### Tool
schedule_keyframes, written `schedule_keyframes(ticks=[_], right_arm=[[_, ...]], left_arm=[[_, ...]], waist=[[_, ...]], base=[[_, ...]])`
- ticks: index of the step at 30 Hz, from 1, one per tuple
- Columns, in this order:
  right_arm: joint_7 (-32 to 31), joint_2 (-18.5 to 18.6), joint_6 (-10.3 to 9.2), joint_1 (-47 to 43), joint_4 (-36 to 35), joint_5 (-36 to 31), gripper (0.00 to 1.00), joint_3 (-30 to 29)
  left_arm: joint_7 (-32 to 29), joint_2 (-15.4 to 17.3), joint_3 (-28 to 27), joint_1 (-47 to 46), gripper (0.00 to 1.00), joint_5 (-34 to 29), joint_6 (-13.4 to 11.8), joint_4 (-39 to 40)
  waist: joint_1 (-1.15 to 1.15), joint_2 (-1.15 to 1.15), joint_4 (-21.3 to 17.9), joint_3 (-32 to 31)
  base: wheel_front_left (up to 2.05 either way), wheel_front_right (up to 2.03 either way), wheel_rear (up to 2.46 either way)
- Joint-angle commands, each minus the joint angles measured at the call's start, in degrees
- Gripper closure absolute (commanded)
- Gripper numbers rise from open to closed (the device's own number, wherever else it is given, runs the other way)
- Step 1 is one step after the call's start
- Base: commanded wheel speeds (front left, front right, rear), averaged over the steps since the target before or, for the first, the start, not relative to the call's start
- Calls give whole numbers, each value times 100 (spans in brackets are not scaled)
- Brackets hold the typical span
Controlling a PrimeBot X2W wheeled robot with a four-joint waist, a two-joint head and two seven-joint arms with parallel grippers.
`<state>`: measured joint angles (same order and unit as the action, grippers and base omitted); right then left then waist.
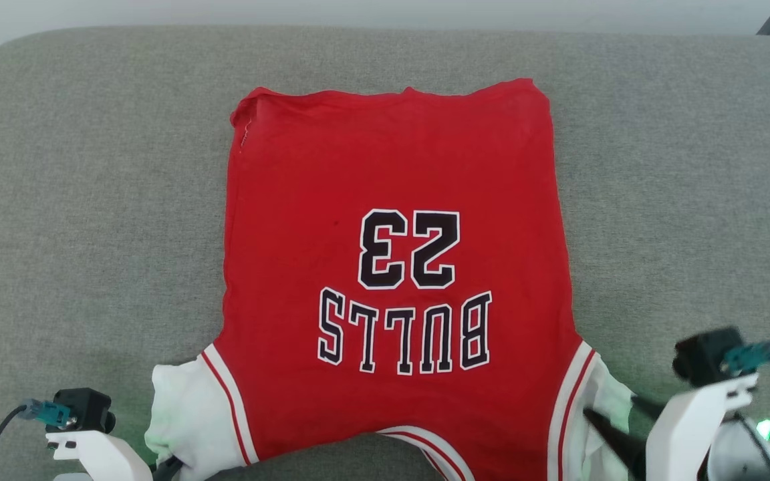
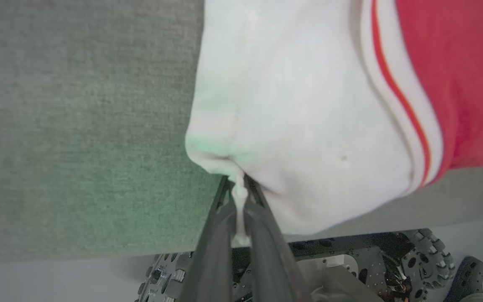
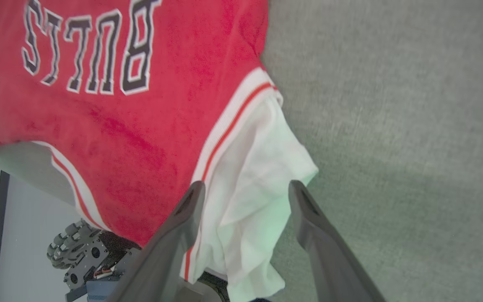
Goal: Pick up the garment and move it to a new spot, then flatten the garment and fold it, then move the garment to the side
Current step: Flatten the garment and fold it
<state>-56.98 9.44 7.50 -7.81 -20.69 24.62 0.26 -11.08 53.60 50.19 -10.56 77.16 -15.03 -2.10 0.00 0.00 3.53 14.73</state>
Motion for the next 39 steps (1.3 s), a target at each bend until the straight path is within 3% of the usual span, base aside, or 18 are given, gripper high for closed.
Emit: schedule_keyframes(ticks=[1,5,10,15,21,32,39], right_arm=[[-73,-84,-2,183,-267,-105,0,-37],[21,-287,-2,686,-601,-373,0,-140],[568,-466,-2,1766,-179,-782,0,-250],[1157,-517,-2,3021,1001,-1012,0,-420],[1590,-274,-2,4355,2831,-1297,0,-707],[1371,50,-2,5815,5086,-2087,0,-1310],[1119,28,-2,6308,6377,-2542,0,-1941]], left_arm=[[51,-42,-40,-98,100,-37,20,0],[83,-81,-79,-155,100,-39,37,48],[67,-177,-80,-315,100,-139,87,91],[-4,-322,-13,-523,100,-235,145,59],[-96,-544,59,-809,100,-392,286,-28],[-144,-908,155,-1143,100,-513,585,-335],[-187,-1175,249,-1313,100,-520,800,-637]], waist=[[0,0,15,27],[0,0,72,102],[0,0,236,223],[0,0,466,329],[0,0,818,483],[0,0,1376,840],[0,0,1683,984]], base=[[0,0,0],[0,0,0],[0,0,0],[0,0,0],[0,0,0],[0,0,0],[0,0,0]])
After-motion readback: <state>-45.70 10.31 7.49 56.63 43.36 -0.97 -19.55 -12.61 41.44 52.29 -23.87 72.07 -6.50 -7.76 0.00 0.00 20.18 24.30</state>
